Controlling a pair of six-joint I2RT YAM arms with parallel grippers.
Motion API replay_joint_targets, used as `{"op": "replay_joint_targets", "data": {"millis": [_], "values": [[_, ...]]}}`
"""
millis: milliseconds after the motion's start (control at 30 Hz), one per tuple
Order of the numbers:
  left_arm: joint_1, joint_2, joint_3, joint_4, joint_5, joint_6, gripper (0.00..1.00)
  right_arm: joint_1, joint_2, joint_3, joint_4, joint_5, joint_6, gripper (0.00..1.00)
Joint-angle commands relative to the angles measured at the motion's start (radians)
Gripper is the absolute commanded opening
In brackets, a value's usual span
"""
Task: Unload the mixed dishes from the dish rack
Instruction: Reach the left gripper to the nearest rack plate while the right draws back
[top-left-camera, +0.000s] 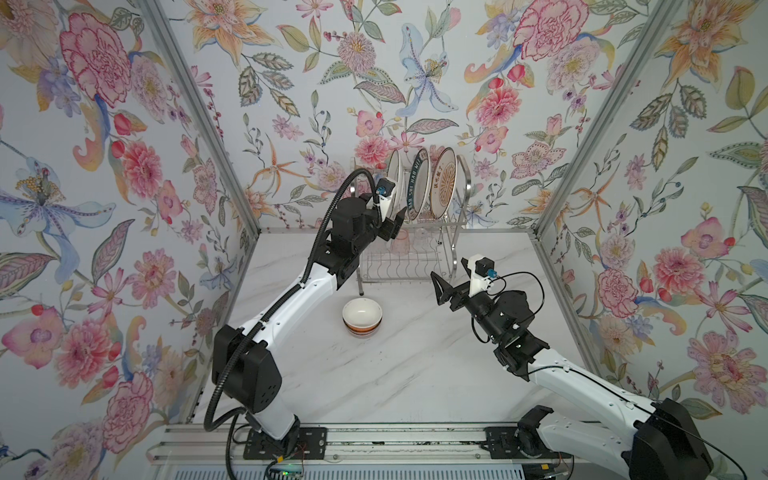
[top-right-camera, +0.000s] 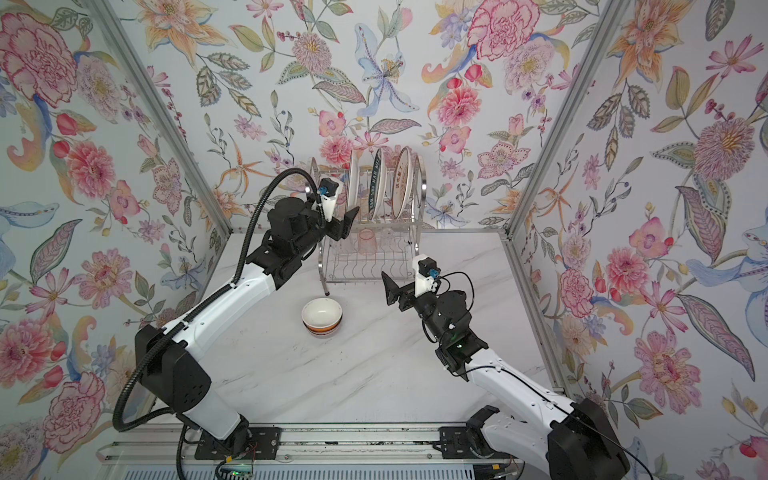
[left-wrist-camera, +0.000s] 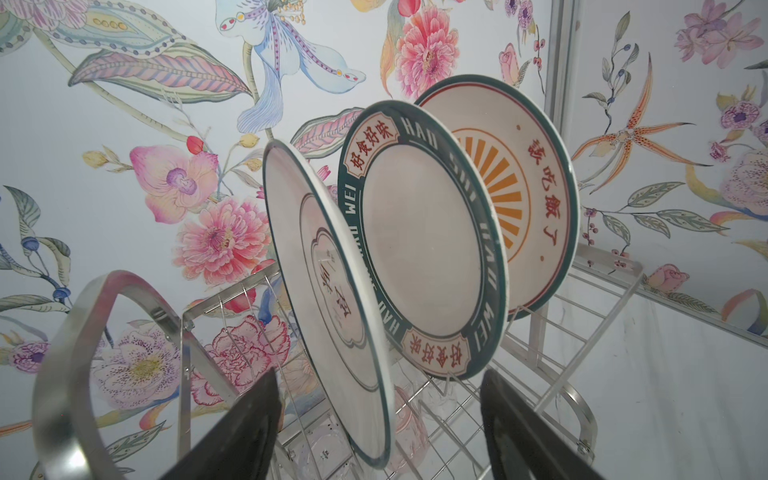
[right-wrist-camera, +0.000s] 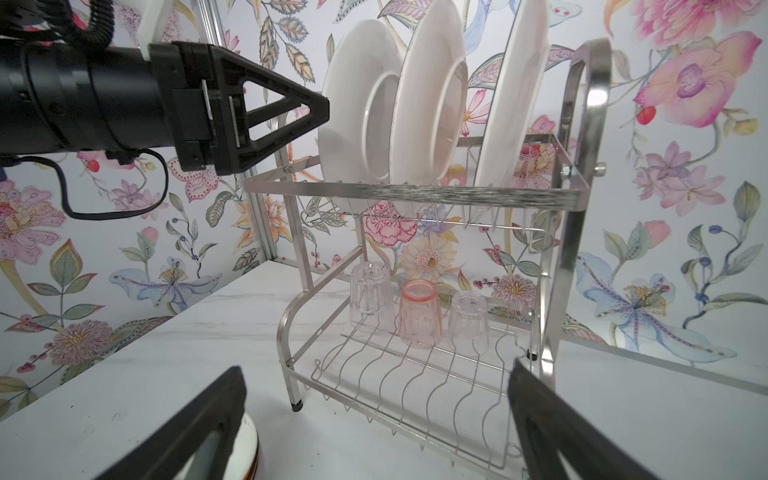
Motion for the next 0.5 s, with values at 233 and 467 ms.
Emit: {"op": "replay_joint_targets", "data": {"millis": [233,467], "values": [[-0.01,0.106,0.127,0.031,-0.043,-0.07,0.66,-0.037,-0.029,-0.014,0.007,-0.044,0.015,0.99],[-0.01,0.141,0.164,0.031,-0.055,-0.081,0.58,-0.055,-0.021,-0.012,0.001,-0.057,0.024,0.99]]}}
